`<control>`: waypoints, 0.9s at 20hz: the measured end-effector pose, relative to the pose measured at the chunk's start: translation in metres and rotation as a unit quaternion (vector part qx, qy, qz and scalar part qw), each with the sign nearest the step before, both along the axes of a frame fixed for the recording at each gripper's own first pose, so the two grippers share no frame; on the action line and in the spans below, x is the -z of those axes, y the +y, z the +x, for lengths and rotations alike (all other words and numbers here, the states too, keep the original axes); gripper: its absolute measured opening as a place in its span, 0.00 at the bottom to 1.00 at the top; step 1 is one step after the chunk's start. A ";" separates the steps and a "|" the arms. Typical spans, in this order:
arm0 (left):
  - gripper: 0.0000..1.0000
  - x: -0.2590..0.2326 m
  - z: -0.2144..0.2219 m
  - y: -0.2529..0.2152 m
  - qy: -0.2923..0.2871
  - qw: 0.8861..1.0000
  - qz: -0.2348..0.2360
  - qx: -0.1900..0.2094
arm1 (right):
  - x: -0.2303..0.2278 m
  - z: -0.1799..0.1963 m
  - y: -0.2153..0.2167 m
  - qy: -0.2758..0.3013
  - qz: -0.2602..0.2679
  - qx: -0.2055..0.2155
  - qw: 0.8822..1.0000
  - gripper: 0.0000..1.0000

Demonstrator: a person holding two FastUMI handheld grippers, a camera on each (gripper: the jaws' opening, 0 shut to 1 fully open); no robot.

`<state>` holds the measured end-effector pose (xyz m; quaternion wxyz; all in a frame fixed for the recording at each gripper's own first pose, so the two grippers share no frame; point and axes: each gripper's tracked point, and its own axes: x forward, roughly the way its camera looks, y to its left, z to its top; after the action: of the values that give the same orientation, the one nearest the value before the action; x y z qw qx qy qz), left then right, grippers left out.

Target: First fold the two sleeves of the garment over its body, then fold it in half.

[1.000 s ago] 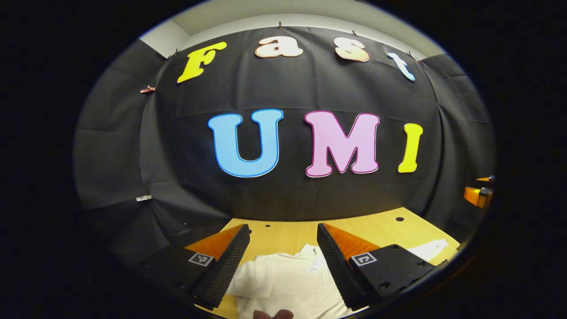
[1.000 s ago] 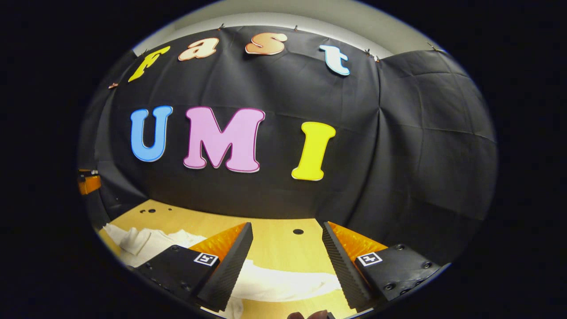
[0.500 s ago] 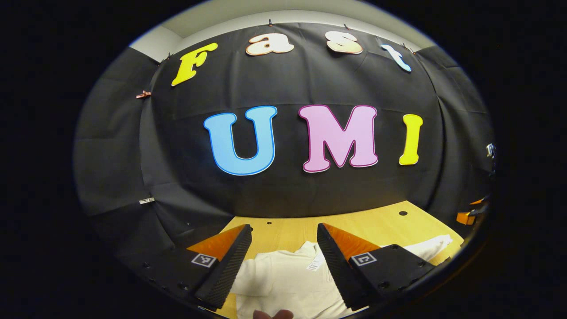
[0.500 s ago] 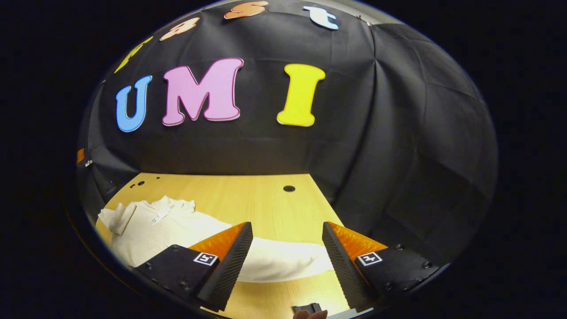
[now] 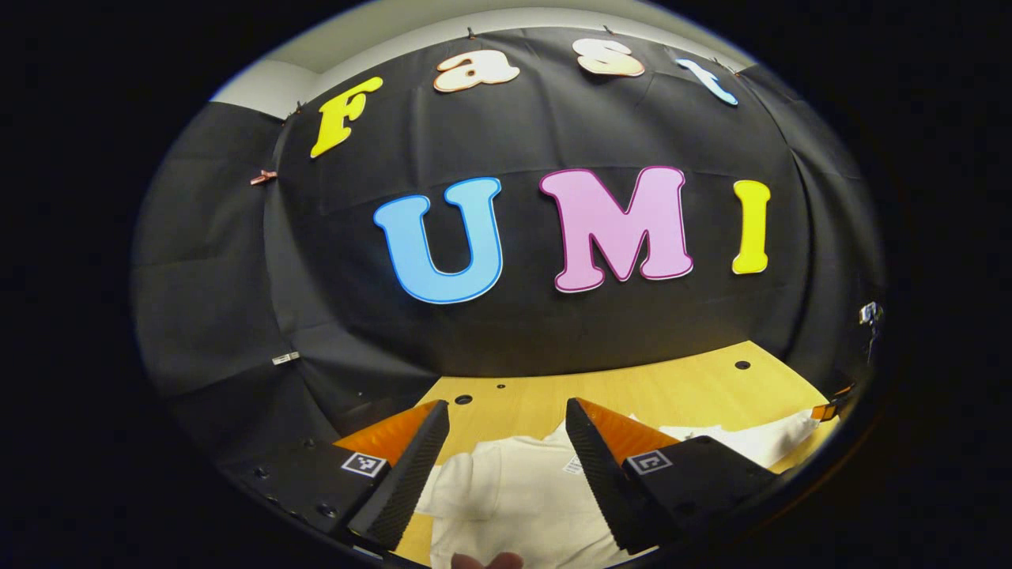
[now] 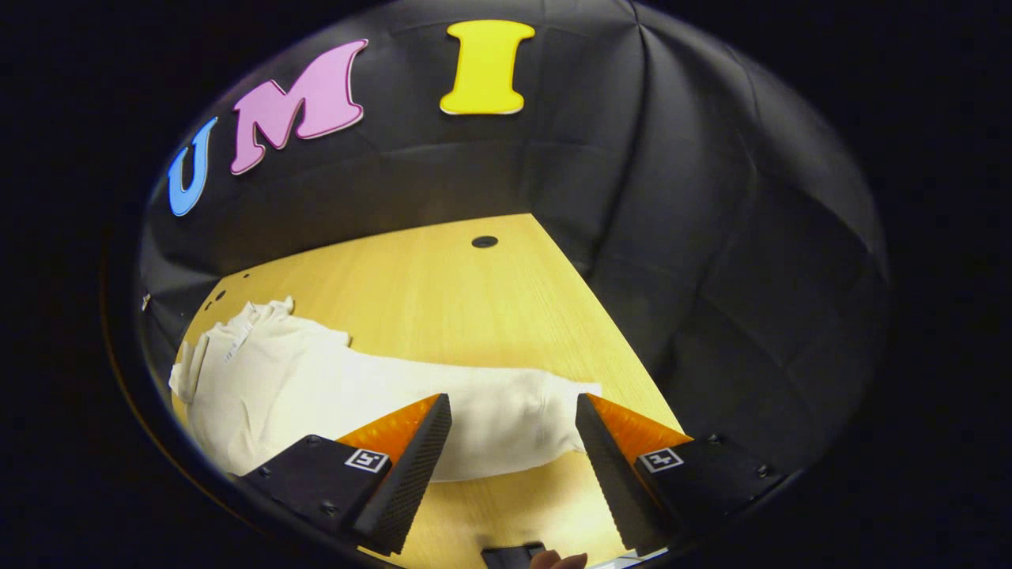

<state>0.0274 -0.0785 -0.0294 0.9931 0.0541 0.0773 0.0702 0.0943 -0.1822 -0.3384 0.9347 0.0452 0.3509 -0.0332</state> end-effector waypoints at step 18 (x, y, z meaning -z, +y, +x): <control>0.94 0.006 -0.002 0.004 0.031 0.997 0.024 -0.064 | 0.072 0.013 -0.010 0.086 0.015 -0.017 0.996 0.23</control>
<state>0.0257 -0.0743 -0.0359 0.9822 0.0746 0.1094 0.1334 0.1068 -0.1919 -0.4099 0.9007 0.0504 0.4312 -0.0157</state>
